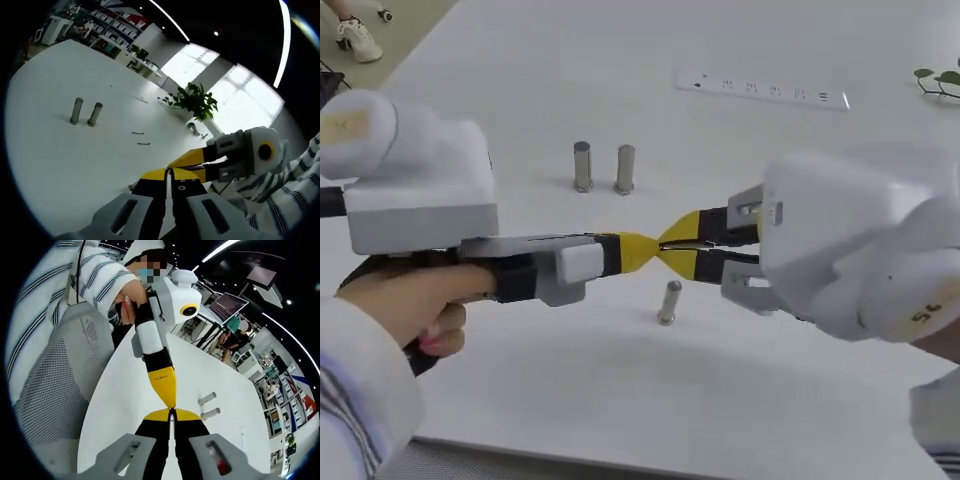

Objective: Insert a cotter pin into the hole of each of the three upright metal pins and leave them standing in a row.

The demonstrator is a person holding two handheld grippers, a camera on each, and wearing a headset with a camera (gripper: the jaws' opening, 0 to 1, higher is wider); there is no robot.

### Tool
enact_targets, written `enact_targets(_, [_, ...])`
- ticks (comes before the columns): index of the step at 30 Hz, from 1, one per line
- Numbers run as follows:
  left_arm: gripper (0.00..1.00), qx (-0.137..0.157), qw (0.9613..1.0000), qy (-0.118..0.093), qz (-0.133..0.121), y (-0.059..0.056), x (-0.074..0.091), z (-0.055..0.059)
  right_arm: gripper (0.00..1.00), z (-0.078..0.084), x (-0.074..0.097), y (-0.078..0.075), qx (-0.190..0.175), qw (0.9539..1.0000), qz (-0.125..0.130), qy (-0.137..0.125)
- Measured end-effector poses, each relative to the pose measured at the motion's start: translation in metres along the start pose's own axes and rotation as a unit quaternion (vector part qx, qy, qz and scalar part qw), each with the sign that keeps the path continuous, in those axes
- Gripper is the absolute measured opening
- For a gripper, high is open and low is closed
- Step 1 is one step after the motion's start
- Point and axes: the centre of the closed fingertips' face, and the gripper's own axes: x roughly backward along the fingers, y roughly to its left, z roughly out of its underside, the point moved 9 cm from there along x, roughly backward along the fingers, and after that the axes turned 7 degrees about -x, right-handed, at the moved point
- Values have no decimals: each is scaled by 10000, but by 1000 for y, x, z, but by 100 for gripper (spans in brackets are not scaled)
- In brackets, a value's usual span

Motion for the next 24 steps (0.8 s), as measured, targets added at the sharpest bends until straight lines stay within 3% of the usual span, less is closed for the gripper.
enact_targets(8, [0, -186, 9997, 134, 60, 0, -2, 3, 0, 5, -1, 3, -439, 9990, -79, 23])
enact_targets(12, [0, -253, 9996, 108, 100, 1, -1, 2, 10, 12, 2, 1, -604, 9981, -43, 70])
enact_targets(16, [0, -395, 9991, 113, 131, 0, 1, 1, 12, 17, 7, -2, -990, 9950, -103, 18])
enact_targets(24, [0, -994, 9950, 14, 138, -5, 5, -4, 10, 26, 15, -11, -1649, 9860, -247, -101])
